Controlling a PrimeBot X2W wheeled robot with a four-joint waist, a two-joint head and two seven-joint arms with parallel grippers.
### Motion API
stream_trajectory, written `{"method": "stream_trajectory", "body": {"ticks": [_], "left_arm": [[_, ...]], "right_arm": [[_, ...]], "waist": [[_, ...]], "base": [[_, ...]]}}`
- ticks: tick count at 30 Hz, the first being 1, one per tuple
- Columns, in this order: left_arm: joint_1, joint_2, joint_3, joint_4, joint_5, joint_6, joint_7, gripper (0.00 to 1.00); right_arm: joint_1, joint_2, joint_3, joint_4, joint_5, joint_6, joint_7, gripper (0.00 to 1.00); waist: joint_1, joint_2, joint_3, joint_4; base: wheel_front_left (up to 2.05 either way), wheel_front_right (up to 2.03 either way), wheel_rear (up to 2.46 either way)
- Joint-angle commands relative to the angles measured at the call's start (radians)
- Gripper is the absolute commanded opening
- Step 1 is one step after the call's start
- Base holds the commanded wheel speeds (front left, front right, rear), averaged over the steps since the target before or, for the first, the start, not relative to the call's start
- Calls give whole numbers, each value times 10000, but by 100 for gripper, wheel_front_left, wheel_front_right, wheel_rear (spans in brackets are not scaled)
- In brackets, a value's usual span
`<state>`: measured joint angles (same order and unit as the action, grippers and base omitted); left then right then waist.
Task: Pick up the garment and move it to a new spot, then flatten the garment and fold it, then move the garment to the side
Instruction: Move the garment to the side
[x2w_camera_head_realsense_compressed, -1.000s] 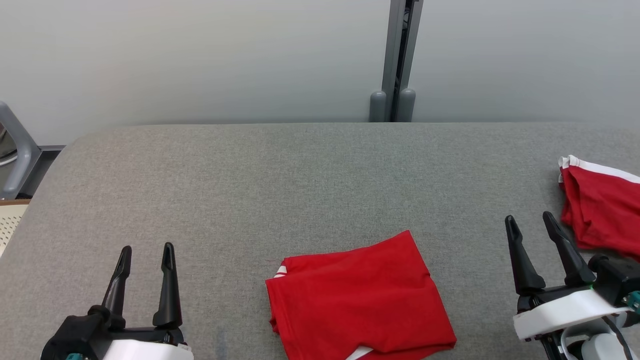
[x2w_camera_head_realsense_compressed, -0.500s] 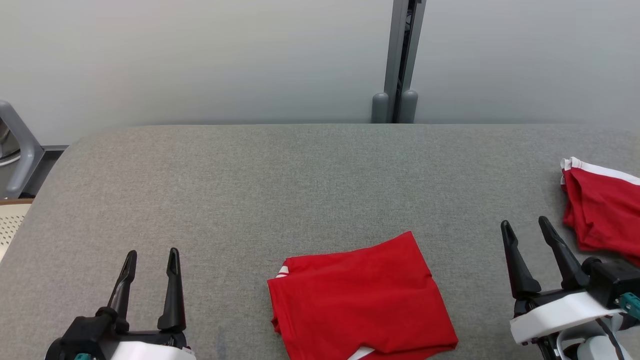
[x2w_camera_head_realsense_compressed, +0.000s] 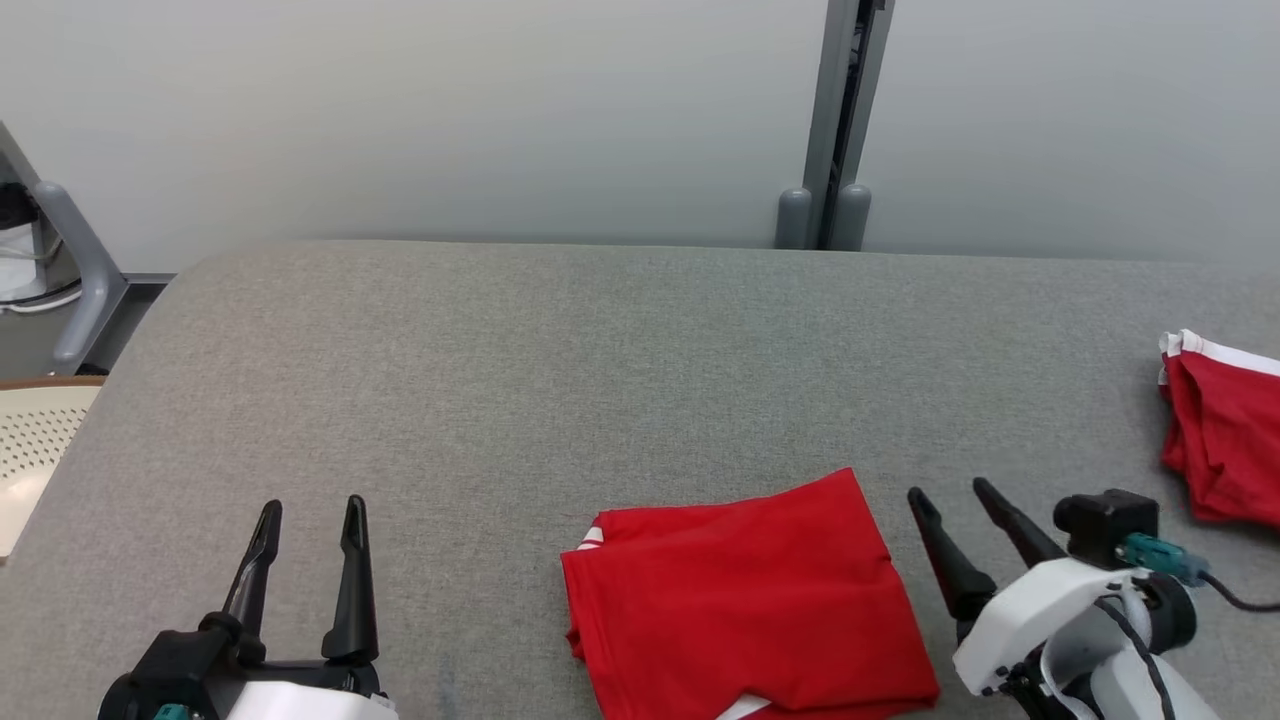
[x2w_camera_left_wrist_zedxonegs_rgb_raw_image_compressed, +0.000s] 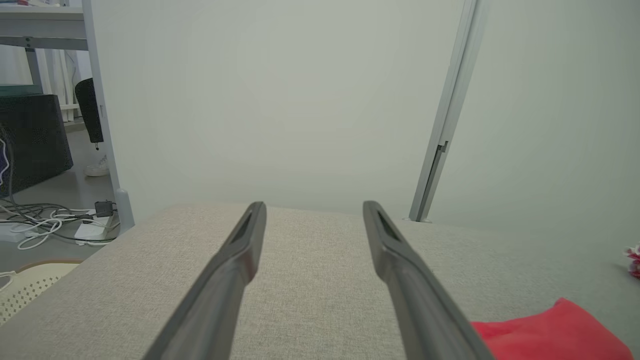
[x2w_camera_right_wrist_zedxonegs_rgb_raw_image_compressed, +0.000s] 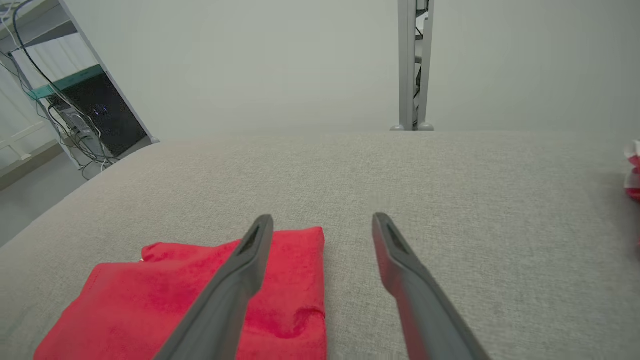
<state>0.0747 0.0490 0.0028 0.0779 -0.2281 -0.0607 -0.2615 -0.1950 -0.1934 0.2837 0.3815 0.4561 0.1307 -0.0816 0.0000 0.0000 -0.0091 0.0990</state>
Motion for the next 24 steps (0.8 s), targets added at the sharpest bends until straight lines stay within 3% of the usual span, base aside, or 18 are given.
{"method": "stream_trajectory", "body": {"ticks": [1,11,16,21,22,23,24], "left_arm": [[-106,35,24,14,-21,-3,-44,100],[-262,36,-252,133,-150,-61,-46,100],[-240,33,-264,129,-186,-22,-46,100],[-267,35,-287,89,-234,-1,-44,100],[-279,35,-289,86,-245,13,-46,100],[-280,35,-285,84,-265,14,-46,100],[-279,35,-286,80,-284,32,-46,100]], "right_arm": [[-257,26,185,248,304,2,350,100],[-1693,452,285,3088,1719,2,3455,100],[-1994,413,67,4400,1702,-1,4853,100],[-2134,587,-59,4711,1635,0,4891,100],[-2166,599,-28,4673,1619,0,4792,86],[-2203,618,-13,4583,1650,0,4638,41],[-2242,629,14,4472,1695,0,4465,7]], "waist": [[0,0,-1,104],[0,0,76,966],[0,0,148,1261],[0,0,239,1367],[0,0,249,1367],[0,0,255,1357],[0,0,256,1342]], "base": [[0,0,0],[0,0,0],[0,0,0],[0,0,0],[0,0,0],[0,0,0],[0,0,0]]}}
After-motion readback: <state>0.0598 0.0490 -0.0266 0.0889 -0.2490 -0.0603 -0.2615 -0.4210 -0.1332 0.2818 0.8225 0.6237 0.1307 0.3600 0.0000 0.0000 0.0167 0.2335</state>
